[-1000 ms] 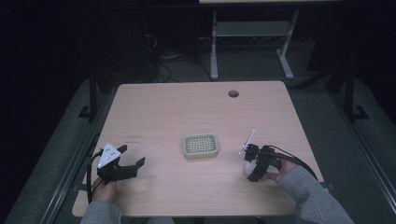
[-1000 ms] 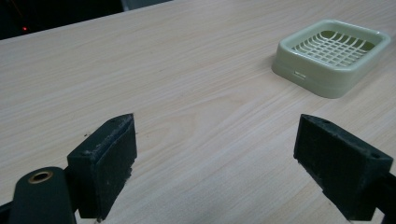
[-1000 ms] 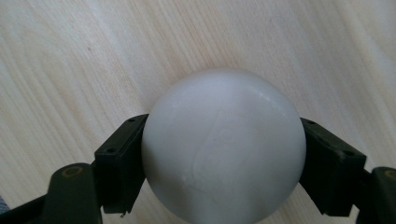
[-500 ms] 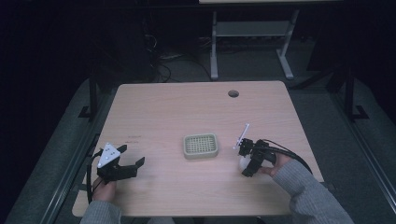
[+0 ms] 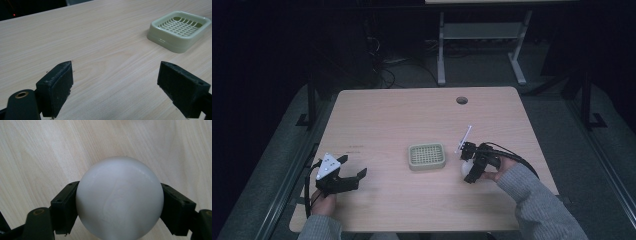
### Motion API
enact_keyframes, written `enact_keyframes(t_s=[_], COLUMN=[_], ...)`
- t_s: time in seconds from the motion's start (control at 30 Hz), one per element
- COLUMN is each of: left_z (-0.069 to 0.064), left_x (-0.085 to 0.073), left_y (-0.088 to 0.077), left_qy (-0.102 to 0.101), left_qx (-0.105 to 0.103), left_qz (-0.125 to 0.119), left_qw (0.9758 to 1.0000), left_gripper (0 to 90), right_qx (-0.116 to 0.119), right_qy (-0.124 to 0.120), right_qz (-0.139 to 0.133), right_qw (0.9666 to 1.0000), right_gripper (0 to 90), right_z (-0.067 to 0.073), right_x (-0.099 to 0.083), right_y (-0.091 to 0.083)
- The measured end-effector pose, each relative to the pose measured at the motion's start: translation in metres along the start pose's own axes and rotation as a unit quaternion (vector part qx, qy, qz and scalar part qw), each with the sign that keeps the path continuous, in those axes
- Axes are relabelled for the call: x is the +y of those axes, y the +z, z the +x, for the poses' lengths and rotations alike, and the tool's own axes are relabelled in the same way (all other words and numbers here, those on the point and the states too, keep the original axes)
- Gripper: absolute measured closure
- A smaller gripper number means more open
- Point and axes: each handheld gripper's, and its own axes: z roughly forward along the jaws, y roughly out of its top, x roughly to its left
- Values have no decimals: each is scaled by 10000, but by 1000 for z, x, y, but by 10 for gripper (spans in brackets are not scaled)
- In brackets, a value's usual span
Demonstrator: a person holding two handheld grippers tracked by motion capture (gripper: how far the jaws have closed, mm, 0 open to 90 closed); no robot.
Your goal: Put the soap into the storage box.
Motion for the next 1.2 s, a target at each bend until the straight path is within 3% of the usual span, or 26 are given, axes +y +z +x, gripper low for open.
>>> enact_keyframes(t_s=[0.5, 1.2], left_z=[0, 1], left_x=[0, 1], left_y=[-1, -1], left_qy=[11, -9], left_qx=[-5, -1], left_qz=[2, -13], left_qw=[10000, 10000], left_gripper=[128, 128], right_qx=[93, 84], right_qy=[-91, -199], right_qz=[-125, -64], right_qw=[9998, 9997], right_gripper=[236, 236], right_z=[-4, -4], right_x=[19, 35], right_y=[-6, -7])
